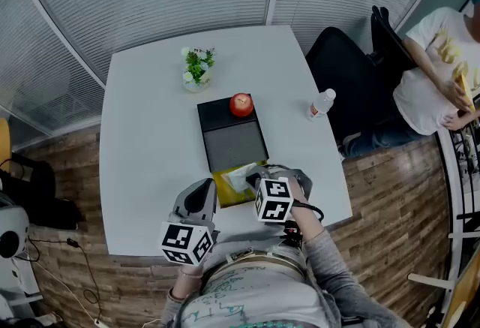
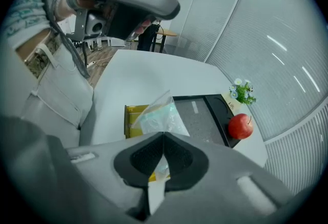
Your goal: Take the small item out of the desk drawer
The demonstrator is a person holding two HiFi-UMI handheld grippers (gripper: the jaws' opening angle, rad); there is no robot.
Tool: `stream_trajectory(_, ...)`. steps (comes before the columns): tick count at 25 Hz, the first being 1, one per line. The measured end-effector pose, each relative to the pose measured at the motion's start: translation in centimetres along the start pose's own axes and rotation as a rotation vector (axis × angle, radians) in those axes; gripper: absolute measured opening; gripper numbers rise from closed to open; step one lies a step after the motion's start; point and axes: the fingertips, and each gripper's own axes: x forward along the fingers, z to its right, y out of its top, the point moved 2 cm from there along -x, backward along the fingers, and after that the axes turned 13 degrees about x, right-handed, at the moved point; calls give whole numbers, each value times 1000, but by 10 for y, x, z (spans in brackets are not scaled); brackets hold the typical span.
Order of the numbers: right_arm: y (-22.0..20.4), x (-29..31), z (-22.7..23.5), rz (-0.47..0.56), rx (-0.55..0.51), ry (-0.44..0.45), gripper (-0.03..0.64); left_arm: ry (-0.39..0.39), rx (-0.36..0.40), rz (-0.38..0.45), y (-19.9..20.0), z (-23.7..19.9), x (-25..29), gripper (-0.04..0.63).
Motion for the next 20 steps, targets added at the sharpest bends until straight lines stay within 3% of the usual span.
stream_trajectory(9,18,-37,11,60,19,5,3,-23,-8,4,0,2,6,-3)
stream_trajectory(20,31,-67,11,113,-67,17,3,-61,4,-16,0,12,11,-3)
